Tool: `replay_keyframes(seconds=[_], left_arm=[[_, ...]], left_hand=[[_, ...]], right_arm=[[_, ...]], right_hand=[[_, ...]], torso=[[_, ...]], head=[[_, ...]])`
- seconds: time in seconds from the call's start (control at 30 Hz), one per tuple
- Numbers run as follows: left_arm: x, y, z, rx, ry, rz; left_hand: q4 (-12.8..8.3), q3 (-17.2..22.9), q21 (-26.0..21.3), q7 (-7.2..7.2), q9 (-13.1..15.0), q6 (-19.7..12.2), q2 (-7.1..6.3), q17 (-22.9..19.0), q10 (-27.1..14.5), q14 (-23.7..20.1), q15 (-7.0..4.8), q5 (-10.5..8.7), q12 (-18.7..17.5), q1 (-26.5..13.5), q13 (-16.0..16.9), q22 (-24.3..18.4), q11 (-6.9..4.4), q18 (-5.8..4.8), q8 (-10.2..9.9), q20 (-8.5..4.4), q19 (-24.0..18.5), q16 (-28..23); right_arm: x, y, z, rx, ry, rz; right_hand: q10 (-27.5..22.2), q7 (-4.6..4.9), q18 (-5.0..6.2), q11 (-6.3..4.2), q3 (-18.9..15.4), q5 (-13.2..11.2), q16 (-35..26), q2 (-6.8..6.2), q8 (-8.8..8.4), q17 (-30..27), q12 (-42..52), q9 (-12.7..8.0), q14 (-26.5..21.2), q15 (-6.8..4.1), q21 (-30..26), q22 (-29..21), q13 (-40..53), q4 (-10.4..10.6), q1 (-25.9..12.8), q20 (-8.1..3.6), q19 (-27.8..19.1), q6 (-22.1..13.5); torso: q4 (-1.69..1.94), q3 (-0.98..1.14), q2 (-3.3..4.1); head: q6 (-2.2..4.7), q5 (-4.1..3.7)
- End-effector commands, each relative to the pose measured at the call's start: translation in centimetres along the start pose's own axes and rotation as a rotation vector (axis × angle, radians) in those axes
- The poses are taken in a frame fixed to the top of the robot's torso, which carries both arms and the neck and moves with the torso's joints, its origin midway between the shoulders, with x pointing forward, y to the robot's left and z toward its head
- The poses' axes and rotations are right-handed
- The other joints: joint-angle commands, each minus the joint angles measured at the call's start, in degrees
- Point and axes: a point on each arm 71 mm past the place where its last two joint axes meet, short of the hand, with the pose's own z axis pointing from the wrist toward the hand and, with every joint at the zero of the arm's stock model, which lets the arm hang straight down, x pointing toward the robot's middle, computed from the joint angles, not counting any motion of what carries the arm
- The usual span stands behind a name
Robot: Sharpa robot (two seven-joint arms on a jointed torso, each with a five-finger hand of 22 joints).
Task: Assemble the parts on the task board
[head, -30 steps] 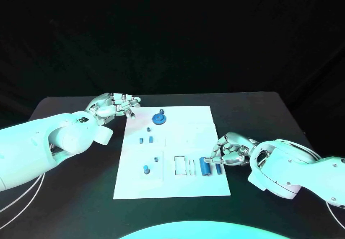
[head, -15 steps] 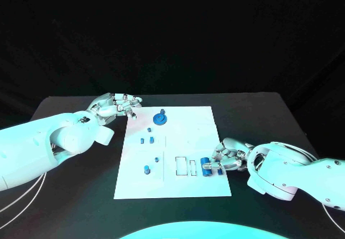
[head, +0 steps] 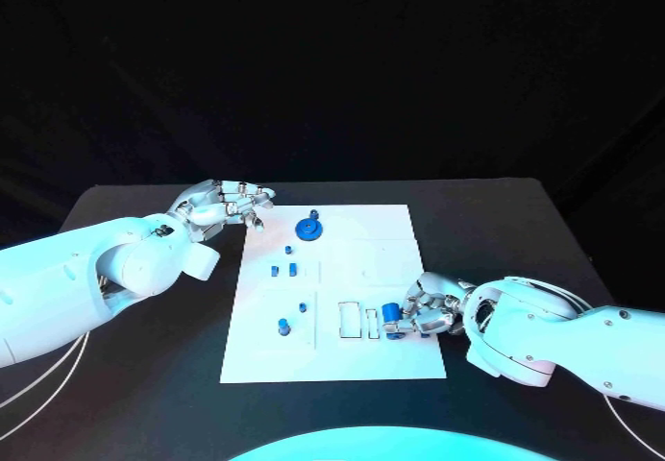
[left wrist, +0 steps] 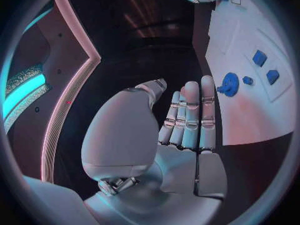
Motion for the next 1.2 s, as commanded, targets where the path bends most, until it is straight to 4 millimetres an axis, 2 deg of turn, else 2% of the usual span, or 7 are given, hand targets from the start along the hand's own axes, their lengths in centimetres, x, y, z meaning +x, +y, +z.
replay_keyframes(seconds=[0.03,0.37,0.5,0.6,0.8,1.07,1.2], left_arm=[[0.4,0.0,0.0,-0.01,0.049,-0.01],[0.5,0.1,0.0,-0.024,0.071,-0.007],[0.5,0.1,0.0,-0.025,0.072,-0.006],[0.6,0.1,0.0,-0.025,0.072,-0.005],[0.6,0.1,0.0,-0.024,0.07,-0.005],[0.5,0.1,0.0,-0.017,0.063,-0.003],[0.5,0.1,-0.1,-0.009,0.059,-0.004]], left_hand=[[0.12,-0.26,-0.23,0.0,-0.1,-0.43,0.02,-0.06,-0.31,-0.41,0.09,-0.03,0.28,-0.57,-0.09,-0.11,0.08,0.79,0.27,0.52,0.08,-0.24],[0.28,-0.4,-0.32,0.01,-0.11,-0.49,0.02,-0.06,-0.36,-0.45,0.12,-0.04,0.34,-0.68,-0.09,-0.17,0.1,0.79,0.31,0.54,0.09,-0.23],[0.28,-0.4,-0.32,0.01,-0.11,-0.49,0.02,-0.06,-0.36,-0.45,0.12,-0.04,0.34,-0.68,-0.09,-0.17,0.1,0.79,0.31,0.54,0.09,-0.23],[0.28,-0.4,-0.32,0.01,-0.11,-0.49,0.02,-0.06,-0.36,-0.45,0.12,-0.04,0.34,-0.68,-0.09,-0.17,0.1,0.79,0.31,0.54,0.09,-0.23],[0.3,-0.42,-0.36,0.0,-0.11,-0.51,0.05,-0.06,-0.37,-0.48,0.12,-0.01,0.38,-0.62,-0.08,-0.2,0.08,0.79,0.34,0.55,0.09,-0.23],[0.3,-0.43,-0.39,-0.01,-0.12,-0.52,0.08,-0.06,-0.38,-0.49,0.12,0.01,0.41,-0.57,-0.08,-0.22,0.08,0.8,0.36,0.55,0.1,-0.23],[0.28,-0.43,-0.41,-0.02,-0.12,-0.53,0.09,-0.06,-0.39,-0.5,0.11,0.02,0.42,-0.52,-0.08,-0.23,0.07,0.8,0.38,0.56,0.1,-0.23]], right_arm=[[0.9,-0.5,0.3,0.036,0.04,-0.041],[1.2,0.1,0.5,0.026,0.045,-0.025],[1.3,0.1,0.5,0.03,0.045,-0.008],[1.3,0.1,0.5,0.033,0.043,0.011],[1.0,0.3,0.0,0.029,0.025,0.099],[-0.2,1.4,-0.9,-0.01,-0.006,0.206],[-1.0,2.2,-1.3,-0.03,-0.011,0.228]], right_hand=[[0.32,0.0,-0.74,-0.18,-0.37,0.28,0.24,0.48,-0.29,9.95,0.05,-7.38,4.85,-0.36,0.08,10.83,1.07,0.03,-0.01,0.01,1.37,-0.53],[0.48,-0.09,-0.74,-0.25,-1.14,0.36,0.27,2.15,0.07,10.0,0.08,-7.59,4.86,-0.42,0.12,10.83,1.47,-0.1,0.91,-0.02,1.38,-0.41],[0.52,-0.11,-0.75,-0.28,-1.44,0.33,0.28,2.92,0.27,10.01,-0.01,-7.86,4.86,-0.45,0.19,10.85,1.67,-0.32,3.29,-0.06,1.39,-0.5],[0.67,-0.12,-0.75,-0.31,-1.14,0.4,0.31,3.9,0.42,10.07,-0.04,-8.26,4.86,-0.48,0.2,10.84,2.05,-0.86,7.07,-0.1,1.38,-0.49],[0.55,-0.28,-0.67,-0.45,-0.52,0.48,0.16,5.03,0.62,9.65,-0.34,-8.59,4.77,-0.57,-0.22,10.73,1.9,-0.95,9.27,-0.15,1.25,0.09],[0.58,-0.52,-0.65,-0.65,-0.15,0.48,0.13,5.67,0.85,9.61,-0.47,-8.74,4.76,-0.73,-0.31,10.71,1.93,-0.87,10.18,-0.24,1.2,0.77],[0.75,-0.6,-0.68,-0.72,-0.23,0.43,0.18,5.74,0.99,9.75,-0.35,-8.74,4.79,-0.78,-0.1,10.76,2.15,-0.66,10.09,-0.29,1.26,1.08]], torso=[[-0.05,-0.01,-0.02],[0.0,-0.01,-0.02],[-0.02,-0.05,-0.04],[-0.04,-0.05,-0.04],[-0.03,-0.06,-0.06],[-0.06,0.0,-0.07],[-0.04,-0.05,-0.08]], head=[[-0.2,0.01],[-0.17,0.27],[-0.06,0.38],[0.01,0.41],[0.17,0.44],[0.49,0.69],[0.58,0.68]])
